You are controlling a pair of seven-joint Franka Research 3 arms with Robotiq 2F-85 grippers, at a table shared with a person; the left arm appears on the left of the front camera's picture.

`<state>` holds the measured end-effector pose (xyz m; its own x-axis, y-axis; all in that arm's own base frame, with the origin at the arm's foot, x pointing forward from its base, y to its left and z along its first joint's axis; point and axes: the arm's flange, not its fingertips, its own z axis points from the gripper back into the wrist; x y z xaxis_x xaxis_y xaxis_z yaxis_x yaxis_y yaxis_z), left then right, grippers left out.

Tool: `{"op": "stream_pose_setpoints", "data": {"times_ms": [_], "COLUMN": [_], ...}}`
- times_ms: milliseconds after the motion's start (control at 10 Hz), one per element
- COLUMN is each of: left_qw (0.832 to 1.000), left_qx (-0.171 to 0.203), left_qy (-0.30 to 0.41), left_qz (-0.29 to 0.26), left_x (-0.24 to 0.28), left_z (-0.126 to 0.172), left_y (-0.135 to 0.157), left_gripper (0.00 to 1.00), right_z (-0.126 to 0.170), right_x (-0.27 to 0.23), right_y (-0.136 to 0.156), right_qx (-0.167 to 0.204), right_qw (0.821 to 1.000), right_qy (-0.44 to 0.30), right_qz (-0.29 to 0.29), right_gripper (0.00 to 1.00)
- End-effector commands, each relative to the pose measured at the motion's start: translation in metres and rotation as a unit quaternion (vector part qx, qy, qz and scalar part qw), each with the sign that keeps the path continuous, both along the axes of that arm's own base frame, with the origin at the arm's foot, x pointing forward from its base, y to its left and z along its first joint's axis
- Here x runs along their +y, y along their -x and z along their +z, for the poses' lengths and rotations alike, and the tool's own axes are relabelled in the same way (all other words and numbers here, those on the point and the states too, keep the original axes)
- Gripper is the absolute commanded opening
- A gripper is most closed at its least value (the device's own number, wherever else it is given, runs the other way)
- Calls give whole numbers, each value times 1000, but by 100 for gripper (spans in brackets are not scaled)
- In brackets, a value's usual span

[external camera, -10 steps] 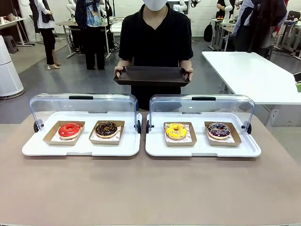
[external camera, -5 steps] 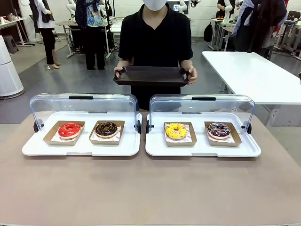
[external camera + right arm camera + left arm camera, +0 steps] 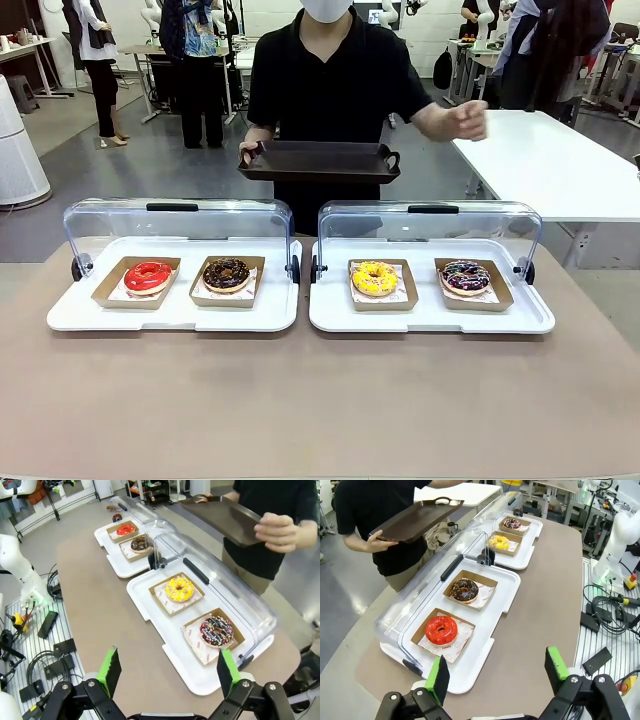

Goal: Provide the desired donut to the person.
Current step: Pick up and lift the Paper togo box containing the Donut pointed at by the person.

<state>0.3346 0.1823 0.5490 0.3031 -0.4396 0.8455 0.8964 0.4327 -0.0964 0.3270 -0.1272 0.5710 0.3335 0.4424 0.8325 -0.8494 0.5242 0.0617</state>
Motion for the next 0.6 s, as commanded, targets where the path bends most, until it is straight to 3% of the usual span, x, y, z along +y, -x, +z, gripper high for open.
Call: {"op": "stream_pose_setpoints", "data": {"times_ms": [0, 500], "left_qw": [1000, 1000], "left_qx": [-10, -10], "left_qy": [8, 8], "left_qz": [-2, -2], "left_x": [1, 1], "left_z": [1, 1], "left_y": [-1, -1], "left_gripper": [100, 100], "right_z": [0, 0], "right_x": [0, 0], "right_y": [0, 0], "right_qx": [-4, -4], "right_qw": [1000, 1000], "right_qy": [-6, -6], "right_qz": [4, 4], "right_gripper": [100, 100]}}
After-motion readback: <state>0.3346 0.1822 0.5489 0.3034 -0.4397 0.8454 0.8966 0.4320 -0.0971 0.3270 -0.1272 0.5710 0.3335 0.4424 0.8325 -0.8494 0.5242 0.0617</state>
